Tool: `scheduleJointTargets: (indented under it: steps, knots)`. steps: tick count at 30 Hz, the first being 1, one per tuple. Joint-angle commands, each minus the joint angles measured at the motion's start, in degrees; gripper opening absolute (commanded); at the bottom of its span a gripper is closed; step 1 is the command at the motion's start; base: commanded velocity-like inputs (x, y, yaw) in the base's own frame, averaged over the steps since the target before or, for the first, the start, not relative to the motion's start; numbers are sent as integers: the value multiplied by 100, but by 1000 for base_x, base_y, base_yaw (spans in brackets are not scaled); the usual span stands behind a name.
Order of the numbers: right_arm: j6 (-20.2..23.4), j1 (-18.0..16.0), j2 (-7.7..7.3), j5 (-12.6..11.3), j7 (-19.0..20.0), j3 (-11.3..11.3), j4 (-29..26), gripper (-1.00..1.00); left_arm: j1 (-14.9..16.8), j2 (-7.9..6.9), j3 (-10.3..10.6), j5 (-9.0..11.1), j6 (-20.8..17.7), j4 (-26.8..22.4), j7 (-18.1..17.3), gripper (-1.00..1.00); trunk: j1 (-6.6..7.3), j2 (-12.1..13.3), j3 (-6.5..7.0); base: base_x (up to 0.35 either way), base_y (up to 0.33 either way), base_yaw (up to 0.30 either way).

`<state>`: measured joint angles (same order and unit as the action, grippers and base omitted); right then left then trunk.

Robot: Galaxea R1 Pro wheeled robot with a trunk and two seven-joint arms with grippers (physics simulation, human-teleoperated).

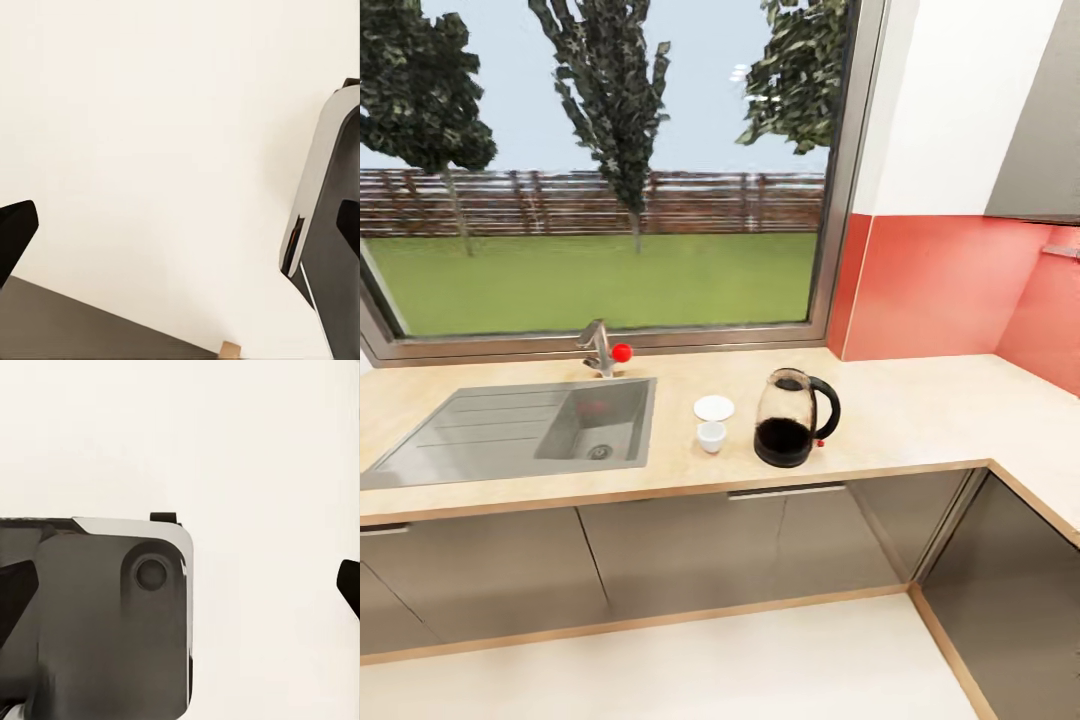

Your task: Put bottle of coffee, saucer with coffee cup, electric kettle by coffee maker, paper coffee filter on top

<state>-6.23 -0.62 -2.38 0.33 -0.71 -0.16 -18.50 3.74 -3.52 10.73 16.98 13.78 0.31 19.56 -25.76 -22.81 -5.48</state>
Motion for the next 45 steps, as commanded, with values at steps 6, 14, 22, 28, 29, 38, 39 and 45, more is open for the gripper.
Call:
scheduleJointTargets:
  steps: [6, 14, 22, 28, 29, 38, 39, 45]
  knots:
    - [-18, -5, 0, 3, -8, -2, 4, 100, 4, 1, 49, 51, 19, 4, 9, 100, -3, -12, -12, 0, -275, 0]
    - [-15, -6, 0, 3, -8, -2, 4, 100, 4, -7, 51, 58, 19, 4, 2, 100, -3, -12, -12, 3, -275, 0]
    - [-18, -6, 0, 5, -3, 6, 12, 100, 4, -8, 42, 59, 19, 4, -5, 100, -3, -12, -12, 75, -275, 0]
    - [-18, -3, 8, 3, -8, -1, 13, 100, 4, -8, 25, 70, 21, 4, -5, 100, -3, -12, -12, 64, -256, 141]
    - [-18, -3, 8, 3, -8, -1, 13, 100, 4, -10, 22, 72, 23, 4, -5, 100, -3, -12, -12, 18, -115, 248]
    - [-18, -5, 9, 3, -8, -2, 13, 100, 4, -16, 17, 77, 28, 12, 16, 100, -3, -12, -12, 5, -31, 270]
    - [-18, -6, 9, 3, -8, -2, 13, 100, 4, -16, 17, 77, 28, 13, 21, 100, -3, -12, -12, 1, -3, 277]
    - [-18, -6, 9, 3, -8, -2, 13, 100, 4, -17, 17, 77, 28, 15, 29, 100, -3, -12, -12, 0, -1, 278]
